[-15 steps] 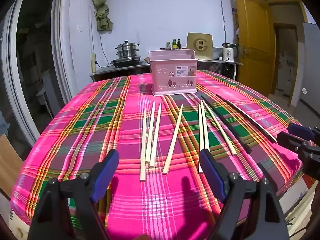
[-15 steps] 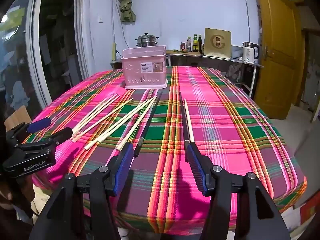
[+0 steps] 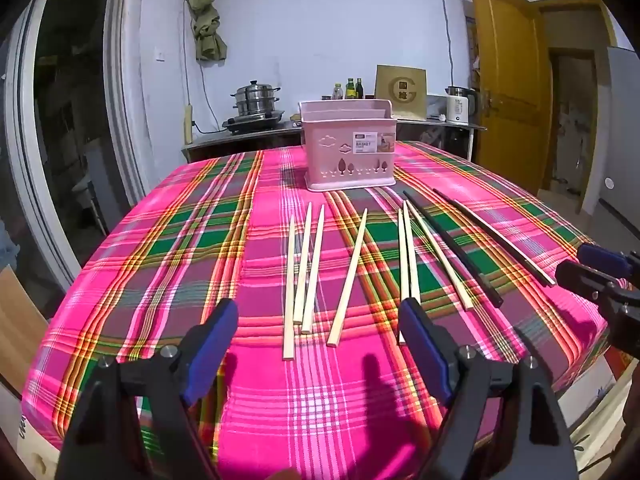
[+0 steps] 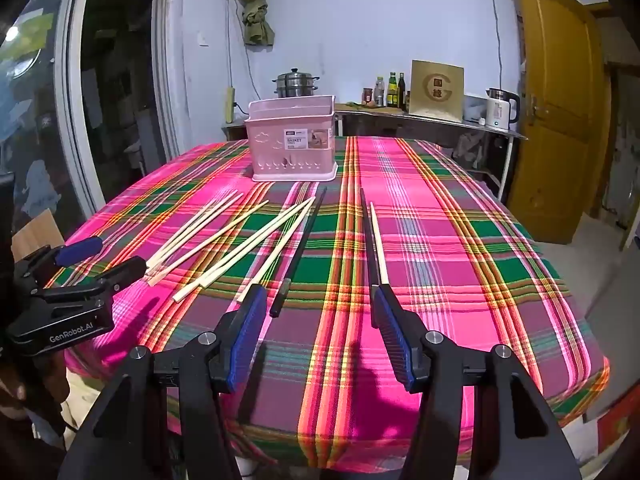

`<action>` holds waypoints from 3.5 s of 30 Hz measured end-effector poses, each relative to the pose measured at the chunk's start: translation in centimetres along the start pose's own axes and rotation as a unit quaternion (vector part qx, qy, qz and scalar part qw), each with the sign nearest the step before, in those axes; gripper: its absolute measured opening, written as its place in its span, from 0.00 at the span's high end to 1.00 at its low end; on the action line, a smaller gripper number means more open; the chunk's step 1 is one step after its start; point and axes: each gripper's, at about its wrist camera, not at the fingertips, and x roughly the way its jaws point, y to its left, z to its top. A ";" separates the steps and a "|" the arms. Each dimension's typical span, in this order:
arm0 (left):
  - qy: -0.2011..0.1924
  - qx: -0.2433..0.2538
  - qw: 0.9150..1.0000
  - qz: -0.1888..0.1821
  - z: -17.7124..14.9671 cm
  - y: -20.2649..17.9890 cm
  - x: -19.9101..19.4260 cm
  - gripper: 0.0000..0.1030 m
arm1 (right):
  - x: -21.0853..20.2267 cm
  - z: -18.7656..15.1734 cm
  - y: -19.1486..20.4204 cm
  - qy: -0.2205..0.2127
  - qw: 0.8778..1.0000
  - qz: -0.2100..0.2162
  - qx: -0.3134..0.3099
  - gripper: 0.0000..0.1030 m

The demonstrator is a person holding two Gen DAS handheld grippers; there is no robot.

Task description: Organize utensils

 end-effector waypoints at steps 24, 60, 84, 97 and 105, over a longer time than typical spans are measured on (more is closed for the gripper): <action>-0.003 -0.003 1.000 -0.002 0.4 -0.1 -0.6 0.18 | -0.4 0.2 0.3 -0.005 1.000 -0.002 -0.006 0.45; -0.006 -0.005 1.000 -0.006 0.8 -0.4 -1.4 0.18 | -0.8 0.5 0.5 -0.011 1.000 -0.005 -0.010 0.45; 0.029 0.002 0.998 -0.047 3.4 -1.2 2.0 0.18 | 0.6 2.2 0.1 -0.005 1.000 0.004 -0.022 0.45; 0.097 0.000 0.986 -0.133 10.0 -2.9 9.3 0.27 | 6.3 6.6 -3.6 0.047 0.999 0.004 -0.011 0.53; 0.169 0.014 0.969 -0.178 11.8 -4.7 15.4 0.44 | 11.5 8.9 -5.3 0.094 0.995 0.023 -0.007 0.70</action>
